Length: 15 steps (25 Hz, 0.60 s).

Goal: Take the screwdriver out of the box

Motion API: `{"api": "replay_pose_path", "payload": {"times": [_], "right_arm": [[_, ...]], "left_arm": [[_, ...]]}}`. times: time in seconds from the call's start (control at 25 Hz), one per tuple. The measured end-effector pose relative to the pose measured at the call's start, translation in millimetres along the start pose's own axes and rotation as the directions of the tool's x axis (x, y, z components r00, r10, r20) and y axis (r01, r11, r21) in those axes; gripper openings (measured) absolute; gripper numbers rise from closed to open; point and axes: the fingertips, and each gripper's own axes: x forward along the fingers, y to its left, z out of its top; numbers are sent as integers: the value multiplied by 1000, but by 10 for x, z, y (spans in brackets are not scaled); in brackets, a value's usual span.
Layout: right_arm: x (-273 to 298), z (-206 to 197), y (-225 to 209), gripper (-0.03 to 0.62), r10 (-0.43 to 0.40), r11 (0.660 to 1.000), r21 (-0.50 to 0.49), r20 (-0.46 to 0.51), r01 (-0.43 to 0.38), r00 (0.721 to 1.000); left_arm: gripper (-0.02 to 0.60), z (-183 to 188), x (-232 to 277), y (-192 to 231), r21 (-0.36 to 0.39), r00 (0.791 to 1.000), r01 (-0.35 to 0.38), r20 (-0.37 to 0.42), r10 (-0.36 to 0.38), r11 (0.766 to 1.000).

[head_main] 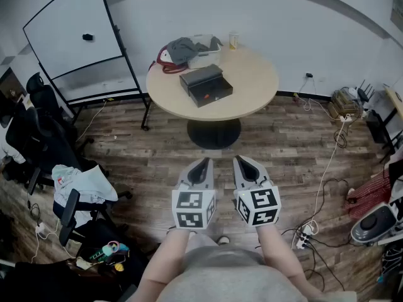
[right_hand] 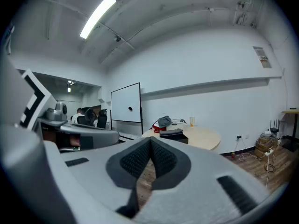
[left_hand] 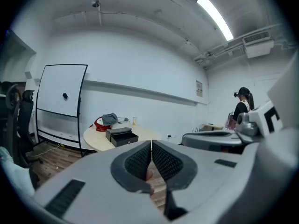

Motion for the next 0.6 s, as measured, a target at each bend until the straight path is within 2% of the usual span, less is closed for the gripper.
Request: {"api": "replay_pose_path", "payload": {"times": [0.6], "right_arm": [[21,-64,-11,0,13,1000,28,-12,-13,1000]], "left_arm": [[8,-59,117,34,-34,1000,-16,2,16,999]]}}
